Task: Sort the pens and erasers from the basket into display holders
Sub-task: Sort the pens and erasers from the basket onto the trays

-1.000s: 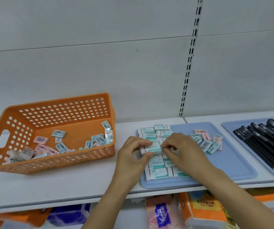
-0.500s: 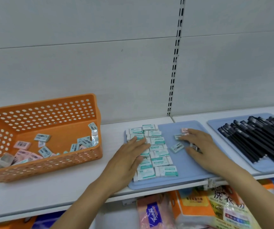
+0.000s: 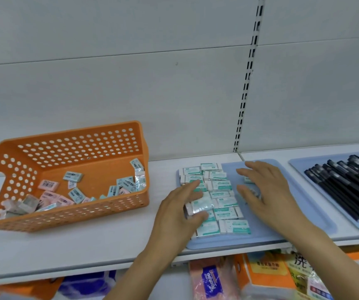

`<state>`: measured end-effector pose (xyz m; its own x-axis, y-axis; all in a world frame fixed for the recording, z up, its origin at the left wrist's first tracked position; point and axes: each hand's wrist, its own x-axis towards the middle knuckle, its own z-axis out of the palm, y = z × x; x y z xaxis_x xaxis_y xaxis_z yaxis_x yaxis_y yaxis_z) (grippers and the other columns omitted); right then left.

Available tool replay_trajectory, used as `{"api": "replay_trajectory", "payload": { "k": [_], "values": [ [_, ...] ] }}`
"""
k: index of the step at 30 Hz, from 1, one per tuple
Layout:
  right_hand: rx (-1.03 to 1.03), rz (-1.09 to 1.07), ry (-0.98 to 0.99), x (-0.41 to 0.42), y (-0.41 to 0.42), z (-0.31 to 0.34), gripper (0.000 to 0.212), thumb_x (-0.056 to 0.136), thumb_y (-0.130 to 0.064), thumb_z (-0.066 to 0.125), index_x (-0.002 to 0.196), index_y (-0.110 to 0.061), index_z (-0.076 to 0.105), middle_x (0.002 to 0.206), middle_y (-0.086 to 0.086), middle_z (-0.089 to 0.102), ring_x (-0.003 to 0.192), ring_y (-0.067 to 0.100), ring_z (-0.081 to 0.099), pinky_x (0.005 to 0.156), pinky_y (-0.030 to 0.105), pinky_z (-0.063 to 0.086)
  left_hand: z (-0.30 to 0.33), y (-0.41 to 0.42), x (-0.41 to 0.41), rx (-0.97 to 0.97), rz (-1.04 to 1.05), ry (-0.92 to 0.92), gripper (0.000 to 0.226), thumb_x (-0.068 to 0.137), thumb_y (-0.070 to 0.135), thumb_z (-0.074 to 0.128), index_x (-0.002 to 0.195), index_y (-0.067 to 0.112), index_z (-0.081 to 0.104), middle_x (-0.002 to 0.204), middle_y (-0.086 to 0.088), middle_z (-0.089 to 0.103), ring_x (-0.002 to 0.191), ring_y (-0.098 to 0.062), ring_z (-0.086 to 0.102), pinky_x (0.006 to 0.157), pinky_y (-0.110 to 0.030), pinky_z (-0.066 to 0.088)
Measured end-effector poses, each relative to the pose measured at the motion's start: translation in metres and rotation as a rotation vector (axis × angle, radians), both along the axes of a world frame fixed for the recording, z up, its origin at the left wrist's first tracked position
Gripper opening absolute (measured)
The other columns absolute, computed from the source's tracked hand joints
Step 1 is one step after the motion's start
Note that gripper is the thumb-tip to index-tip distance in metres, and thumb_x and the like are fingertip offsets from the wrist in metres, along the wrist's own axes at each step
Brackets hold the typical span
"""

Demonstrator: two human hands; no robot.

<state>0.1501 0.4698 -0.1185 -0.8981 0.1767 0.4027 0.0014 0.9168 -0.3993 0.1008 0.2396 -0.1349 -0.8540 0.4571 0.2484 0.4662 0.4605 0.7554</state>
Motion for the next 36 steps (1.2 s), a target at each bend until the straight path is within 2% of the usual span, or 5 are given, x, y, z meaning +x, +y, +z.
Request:
{"api": "replay_trajectory", "payload": {
  "k": [5,11,20,27,36],
  "values": [
    [-0.087,0.125,-0.057,0.001,-0.015,0.002,0.042,0.094,-0.034,0.057,0.136,-0.027,0.053,0.150,-0.010,0.037,0.143,0.012,0.022,0.115,0.030,0.016,-0.002,-0.004,-0.002,-0.064,-0.018,-0.020,0.054,0.090,0.031,0.067,0.135,0.051,0.044,0.149,0.026,0.032,0.138,0.005,0.030,0.115,-0.027,0.032],
    [-0.014,0.242,-0.206,-0.001,-0.031,0.011,0.037,0.096,-0.039,0.052,0.133,-0.037,0.054,0.147,-0.015,0.042,0.136,0.004,0.031,0.109,0.018,0.017,0.015,-0.007,0.008,-0.098,0.002,0.045,0.056,0.093,0.038,0.061,0.144,0.040,0.038,0.151,0.023,0.030,0.138,0.009,0.024,0.116,-0.019,0.023],
    [-0.180,0.437,0.204,-0.036,-0.115,0.085,0.017,0.091,-0.014,0.063,0.103,-0.021,0.072,0.105,-0.011,0.067,0.103,0.007,0.059,0.091,0.014,0.041,0.126,-0.135,-0.006,0.208,0.194,0.318,0.025,0.091,0.027,0.066,0.114,0.038,0.066,0.101,0.026,0.069,0.097,0.008,0.063,0.078,-0.004,0.045],
    [-0.034,0.710,-0.164,-0.091,-0.202,0.106,0.024,0.090,-0.023,0.067,0.113,-0.029,0.068,0.106,-0.019,0.065,0.095,-0.002,0.058,0.085,0.017,0.046,0.121,-0.233,-0.097,-0.719,0.090,-0.220,0.057,0.082,0.040,0.075,0.133,0.044,0.050,0.128,0.019,0.055,0.110,-0.006,0.056,0.093,-0.034,0.051],
    [0.449,0.513,-0.715,-0.145,-0.238,0.091,0.053,0.078,-0.039,0.073,0.127,-0.034,0.052,0.118,-0.009,0.060,0.101,0.015,0.059,0.088,0.037,0.052,0.101,-0.206,-0.128,-0.896,-0.155,-0.083,0.069,0.080,0.046,0.074,0.141,0.035,0.043,0.131,0.008,0.043,0.116,-0.015,0.051,0.098,-0.034,0.047]
  ]
}}
